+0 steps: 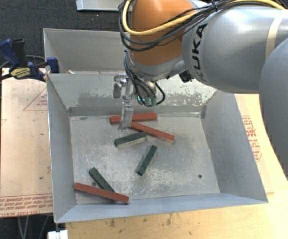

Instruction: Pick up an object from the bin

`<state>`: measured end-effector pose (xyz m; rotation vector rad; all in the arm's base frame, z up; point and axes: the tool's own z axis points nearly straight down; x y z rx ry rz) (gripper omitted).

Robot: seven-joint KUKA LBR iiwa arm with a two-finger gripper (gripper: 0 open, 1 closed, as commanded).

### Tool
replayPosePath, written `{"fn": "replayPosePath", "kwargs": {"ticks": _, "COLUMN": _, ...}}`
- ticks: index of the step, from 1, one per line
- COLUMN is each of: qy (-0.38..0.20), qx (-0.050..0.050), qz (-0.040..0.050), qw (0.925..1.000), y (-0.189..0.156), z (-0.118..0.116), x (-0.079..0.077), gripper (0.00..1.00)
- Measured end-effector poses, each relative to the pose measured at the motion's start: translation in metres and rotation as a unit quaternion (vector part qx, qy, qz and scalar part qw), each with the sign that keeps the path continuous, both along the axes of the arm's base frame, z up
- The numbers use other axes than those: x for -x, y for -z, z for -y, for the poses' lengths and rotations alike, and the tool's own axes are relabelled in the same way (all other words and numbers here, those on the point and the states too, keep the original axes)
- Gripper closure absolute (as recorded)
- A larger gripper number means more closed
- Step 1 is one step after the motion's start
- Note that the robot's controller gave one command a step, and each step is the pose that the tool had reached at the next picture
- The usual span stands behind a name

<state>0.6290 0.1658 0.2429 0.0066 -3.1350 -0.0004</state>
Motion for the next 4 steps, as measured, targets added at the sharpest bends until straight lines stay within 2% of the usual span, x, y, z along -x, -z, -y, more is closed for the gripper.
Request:
{"fn": "replayPosePath", "kwargs": {"ticks": 1, "qy": -0.154, "qx": 0.000, "qz": 0.0002, "qw": 0.9880, "y": 0.125, "z": 0.050, "x": 0.052, "gripper": 0.00}}
{"fn": "replayPosePath", "kwargs": {"ticks": 2, "qy": -0.195, "qx": -0.002, "qz": 0.0018, "qw": 0.9808, "y": 0.173, "z": 0.081, "x": 0.008, "gripper": 0.00}}
{"fn": "replayPosePath", "kwargs": {"ticks": 3, "qy": -0.196, "qx": -0.001, "qz": 0.0055, "qw": 0.9805, "y": 0.171, "z": 0.080, "x": 0.008, "gripper": 1.00}}
{"fn": "replayPosePath", "kwargs": {"ticks": 4, "qy": -0.307, "qx": -0.001, "qz": 0.0078, "qw": 0.9517, "y": 0.033, "z": 0.074, "x": 0.053, "gripper": 1.00}}
